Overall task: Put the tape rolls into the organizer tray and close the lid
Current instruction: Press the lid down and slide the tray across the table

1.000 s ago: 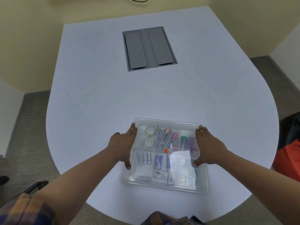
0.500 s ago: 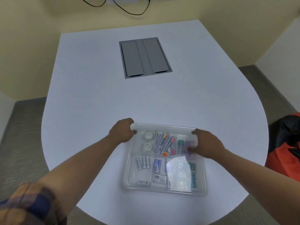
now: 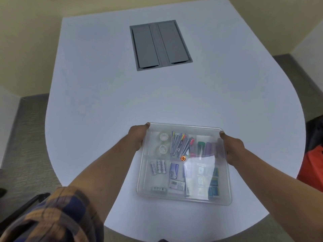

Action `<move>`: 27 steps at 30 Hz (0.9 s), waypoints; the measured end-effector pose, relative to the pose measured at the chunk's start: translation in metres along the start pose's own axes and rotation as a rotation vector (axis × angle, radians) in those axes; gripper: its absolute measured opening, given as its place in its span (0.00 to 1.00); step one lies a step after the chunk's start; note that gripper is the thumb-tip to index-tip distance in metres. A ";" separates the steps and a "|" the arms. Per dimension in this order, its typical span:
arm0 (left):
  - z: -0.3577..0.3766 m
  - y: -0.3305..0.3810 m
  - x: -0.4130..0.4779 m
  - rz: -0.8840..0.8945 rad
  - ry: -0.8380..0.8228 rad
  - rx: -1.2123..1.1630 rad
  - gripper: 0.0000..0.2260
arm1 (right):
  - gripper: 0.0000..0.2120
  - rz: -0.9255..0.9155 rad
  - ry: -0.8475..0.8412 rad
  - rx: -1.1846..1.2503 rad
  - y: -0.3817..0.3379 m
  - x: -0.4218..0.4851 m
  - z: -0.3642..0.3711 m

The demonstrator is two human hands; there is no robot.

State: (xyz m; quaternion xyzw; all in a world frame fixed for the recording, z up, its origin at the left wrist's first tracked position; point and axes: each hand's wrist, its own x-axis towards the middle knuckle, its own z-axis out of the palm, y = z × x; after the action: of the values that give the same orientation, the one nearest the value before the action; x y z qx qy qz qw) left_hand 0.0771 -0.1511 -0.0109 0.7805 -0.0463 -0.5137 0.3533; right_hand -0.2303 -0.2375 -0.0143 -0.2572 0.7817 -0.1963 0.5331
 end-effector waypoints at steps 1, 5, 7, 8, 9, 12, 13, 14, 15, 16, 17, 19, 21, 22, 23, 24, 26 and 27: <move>0.000 -0.001 0.002 0.005 0.006 -0.003 0.24 | 0.34 -0.007 0.004 0.007 0.000 0.001 0.000; 0.003 -0.004 0.006 0.019 0.038 0.013 0.20 | 0.32 -0.020 0.005 0.002 0.001 0.003 0.002; 0.002 -0.005 0.006 0.032 0.022 0.022 0.15 | 0.29 -0.040 0.003 -0.016 0.002 0.004 0.002; 0.001 -0.005 0.005 0.041 0.019 0.027 0.15 | 0.27 -0.060 0.004 -0.039 0.003 0.003 0.002; 0.001 -0.006 0.002 0.048 0.024 0.043 0.15 | 0.24 -0.085 0.002 -0.077 0.002 0.001 0.002; 0.002 -0.010 -0.007 0.142 0.029 0.162 0.16 | 0.24 -0.201 0.019 -0.250 0.002 -0.007 -0.001; 0.002 -0.012 -0.010 0.218 0.009 0.212 0.16 | 0.24 -0.284 0.036 -0.329 0.004 -0.011 -0.003; 0.002 -0.014 -0.014 0.300 -0.009 0.271 0.16 | 0.22 -0.384 0.060 -0.408 0.007 -0.015 -0.004; 0.001 -0.017 -0.018 0.381 -0.006 0.365 0.18 | 0.19 -0.482 0.085 -0.475 0.013 -0.019 -0.007; 0.000 -0.022 -0.023 0.469 0.036 0.490 0.21 | 0.19 -0.572 0.104 -0.525 0.020 -0.025 -0.009; -0.002 -0.029 -0.027 0.571 0.118 0.618 0.23 | 0.23 -0.658 0.112 -0.570 0.028 -0.032 -0.011; -0.003 -0.045 -0.041 0.779 0.296 0.796 0.29 | 0.28 -0.821 0.107 -0.663 0.049 -0.047 -0.013; -0.001 -0.062 -0.055 0.923 0.304 0.899 0.31 | 0.31 -0.964 0.097 -0.796 0.071 -0.060 -0.012; 0.001 -0.072 -0.060 0.973 0.264 0.954 0.31 | 0.33 -1.008 0.088 -0.865 0.082 -0.065 -0.011; 0.003 -0.084 -0.064 1.013 0.220 1.002 0.31 | 0.35 -1.026 0.076 -0.929 0.092 -0.068 -0.010; 0.006 -0.095 -0.068 1.037 0.182 1.046 0.32 | 0.36 -1.029 0.065 -0.990 0.101 -0.071 -0.010; 0.010 -0.113 -0.072 1.046 0.136 1.115 0.35 | 0.37 -1.026 0.062 -1.096 0.116 -0.072 -0.011; 0.012 -0.122 -0.072 1.044 0.130 1.144 0.35 | 0.37 -1.024 0.062 -1.133 0.120 -0.072 -0.012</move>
State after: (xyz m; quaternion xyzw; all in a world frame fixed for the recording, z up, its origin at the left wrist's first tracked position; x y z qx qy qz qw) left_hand -0.0015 -0.0350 -0.0311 0.7471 -0.6450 -0.1302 0.0939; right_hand -0.2431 -0.0983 -0.0272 -0.8160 0.5609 0.0049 0.1400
